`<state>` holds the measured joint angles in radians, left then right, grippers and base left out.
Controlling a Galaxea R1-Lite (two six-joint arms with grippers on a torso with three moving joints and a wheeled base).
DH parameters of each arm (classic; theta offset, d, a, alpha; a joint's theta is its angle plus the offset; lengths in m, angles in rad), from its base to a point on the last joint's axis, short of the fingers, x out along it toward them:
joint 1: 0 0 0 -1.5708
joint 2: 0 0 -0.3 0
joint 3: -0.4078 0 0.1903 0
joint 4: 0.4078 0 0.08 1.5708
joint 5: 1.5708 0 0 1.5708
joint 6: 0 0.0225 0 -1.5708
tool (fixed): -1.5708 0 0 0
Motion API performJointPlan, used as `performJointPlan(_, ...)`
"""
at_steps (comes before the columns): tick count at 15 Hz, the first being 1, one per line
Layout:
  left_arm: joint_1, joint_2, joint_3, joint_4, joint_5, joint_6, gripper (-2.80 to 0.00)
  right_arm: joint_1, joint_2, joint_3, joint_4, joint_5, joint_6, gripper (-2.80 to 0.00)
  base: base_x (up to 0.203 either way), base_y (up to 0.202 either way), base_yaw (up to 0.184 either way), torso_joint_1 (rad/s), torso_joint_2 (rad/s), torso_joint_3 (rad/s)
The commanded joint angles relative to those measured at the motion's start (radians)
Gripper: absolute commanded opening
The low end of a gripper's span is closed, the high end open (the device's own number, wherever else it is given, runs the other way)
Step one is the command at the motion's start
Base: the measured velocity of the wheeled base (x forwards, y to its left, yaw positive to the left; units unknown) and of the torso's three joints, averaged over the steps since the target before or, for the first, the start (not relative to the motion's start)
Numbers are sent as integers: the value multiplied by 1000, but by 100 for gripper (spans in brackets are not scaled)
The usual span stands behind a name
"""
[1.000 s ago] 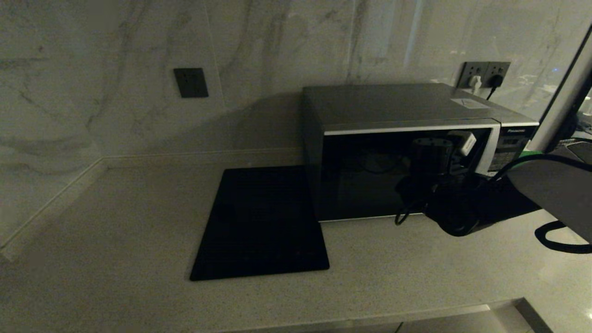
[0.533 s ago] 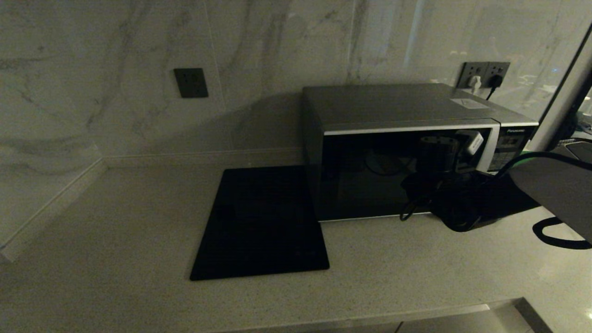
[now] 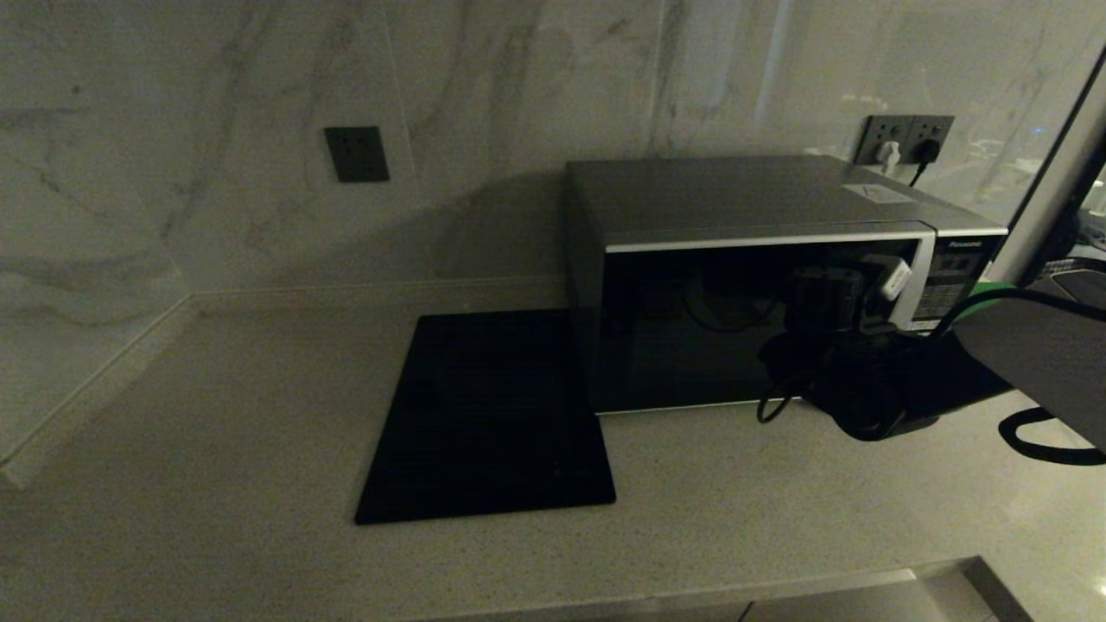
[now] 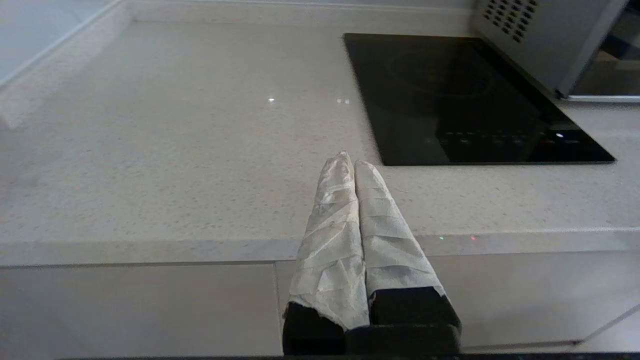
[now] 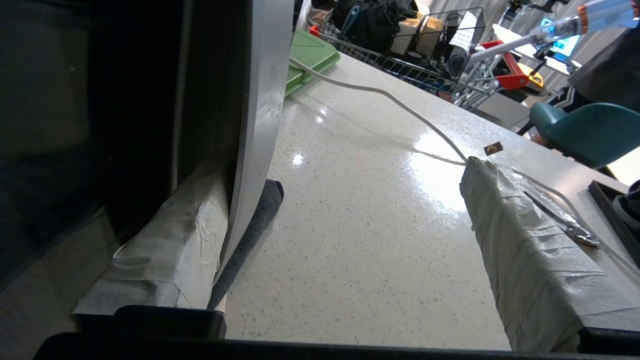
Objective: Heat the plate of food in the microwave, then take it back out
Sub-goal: Open the microwave oven
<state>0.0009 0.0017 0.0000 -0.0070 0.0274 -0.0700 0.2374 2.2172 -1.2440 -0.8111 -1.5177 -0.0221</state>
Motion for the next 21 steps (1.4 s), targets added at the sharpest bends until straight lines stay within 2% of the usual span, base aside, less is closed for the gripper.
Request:
performJointPlan(1,1,0,0,-1,0,-1,-280,-4,-1,2,-5,-10,-1,0,0,0,0,0,0,0)
performJointPlan(4,1,0,0,-1,0,-1,-280,-4,0,-3,-5,-12,-1,0,0,0,0,0,0,0)
performJointPlan(5,1,0,0,-1,2,-1,-280,-4,1,-8,-5,-12,-1,-280,0,0,0,0,0,0)
performJointPlan(17,1,0,0,-1,0,-1,-280,-3,-15,3,-9,-12,1,-280,0,0,0,0,0,0)
performJointPlan(21,1,0,0,-1,1,-1,-280,5,-36,76,-48,-12,1,-280,0,0,0,0,0,0)
